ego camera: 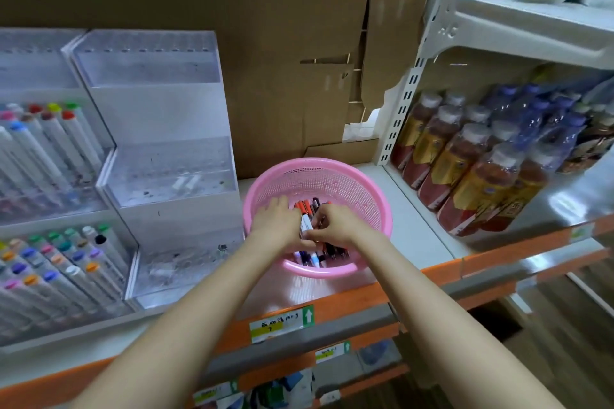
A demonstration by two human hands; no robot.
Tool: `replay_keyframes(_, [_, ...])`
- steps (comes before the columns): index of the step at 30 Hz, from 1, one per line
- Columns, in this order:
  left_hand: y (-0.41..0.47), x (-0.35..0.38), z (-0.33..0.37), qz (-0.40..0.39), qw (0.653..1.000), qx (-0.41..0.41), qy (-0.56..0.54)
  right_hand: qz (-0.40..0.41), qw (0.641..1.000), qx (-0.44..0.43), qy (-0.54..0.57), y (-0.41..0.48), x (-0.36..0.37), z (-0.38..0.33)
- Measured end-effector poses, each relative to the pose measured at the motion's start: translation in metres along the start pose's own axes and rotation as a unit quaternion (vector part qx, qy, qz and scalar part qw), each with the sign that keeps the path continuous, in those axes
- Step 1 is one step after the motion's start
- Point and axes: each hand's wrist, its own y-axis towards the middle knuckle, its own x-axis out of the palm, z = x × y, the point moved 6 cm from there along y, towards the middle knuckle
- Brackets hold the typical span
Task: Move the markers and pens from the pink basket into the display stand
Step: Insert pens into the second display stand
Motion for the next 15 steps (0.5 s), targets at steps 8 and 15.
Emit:
replay_keyframes(8, [-0.0002,-0.0022,-0.0026,-0.027,0.993,0.008,-0.118,-0.05,0.989,-0.006,0.141,-0.0034,0.0,0.0025])
replay_keyframes(15, [0.0029,-0.0037,-0.0078,-0.014,0.982,0.0,-0.19,-0.063,0.957,0.029,0.28,-0.0044,0.0025,0.0038])
